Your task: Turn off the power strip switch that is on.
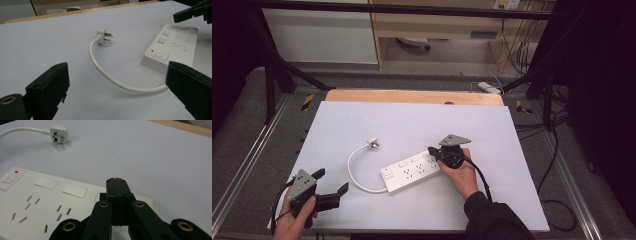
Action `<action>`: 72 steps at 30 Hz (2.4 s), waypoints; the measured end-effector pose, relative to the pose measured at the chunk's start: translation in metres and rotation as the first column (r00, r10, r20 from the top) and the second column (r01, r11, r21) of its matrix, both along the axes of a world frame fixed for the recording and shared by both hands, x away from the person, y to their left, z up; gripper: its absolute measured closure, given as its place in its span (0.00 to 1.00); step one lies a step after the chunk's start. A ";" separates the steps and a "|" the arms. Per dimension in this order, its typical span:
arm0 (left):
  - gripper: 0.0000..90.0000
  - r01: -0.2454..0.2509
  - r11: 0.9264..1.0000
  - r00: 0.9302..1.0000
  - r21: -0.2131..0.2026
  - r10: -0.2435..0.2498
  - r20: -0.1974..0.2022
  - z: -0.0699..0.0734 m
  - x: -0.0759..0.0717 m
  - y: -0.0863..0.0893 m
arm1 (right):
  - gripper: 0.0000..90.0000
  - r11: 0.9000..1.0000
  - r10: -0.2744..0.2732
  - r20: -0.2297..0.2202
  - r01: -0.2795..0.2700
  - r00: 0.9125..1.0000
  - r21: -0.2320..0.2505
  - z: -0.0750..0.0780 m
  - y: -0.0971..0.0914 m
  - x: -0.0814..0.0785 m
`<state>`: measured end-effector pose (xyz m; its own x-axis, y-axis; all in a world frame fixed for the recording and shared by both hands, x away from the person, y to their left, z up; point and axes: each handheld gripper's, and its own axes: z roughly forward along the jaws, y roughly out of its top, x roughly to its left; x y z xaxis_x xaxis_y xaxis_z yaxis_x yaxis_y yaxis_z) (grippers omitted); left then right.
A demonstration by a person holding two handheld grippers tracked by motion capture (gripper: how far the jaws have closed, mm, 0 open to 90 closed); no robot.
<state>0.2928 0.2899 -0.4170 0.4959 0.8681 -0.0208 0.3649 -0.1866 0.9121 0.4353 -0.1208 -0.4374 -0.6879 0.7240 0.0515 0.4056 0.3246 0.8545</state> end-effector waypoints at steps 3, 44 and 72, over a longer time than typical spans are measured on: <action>0.06 0.000 1.000 1.000 0.000 0.000 0.001 0.000 0.000 0.000 | 1.00 1.000 -0.007 -0.004 0.007 1.000 -0.001 -0.001 0.002 0.005; 0.06 0.004 1.000 1.000 0.006 -0.004 0.001 0.000 0.000 0.000 | 1.00 1.000 0.002 0.009 -0.002 1.000 -0.002 -0.012 0.007 0.005; 0.06 -0.001 1.000 1.000 0.008 0.001 -0.008 -0.002 0.001 0.001 | 1.00 0.999 -0.005 0.044 0.003 0.999 0.036 -0.007 0.003 0.002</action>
<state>0.2935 0.2907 -0.4190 0.4950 0.8687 -0.0179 0.3725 -0.1936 0.9076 0.4372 -0.1182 -0.4444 -0.6869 0.7252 0.0467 0.3685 0.2922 0.8825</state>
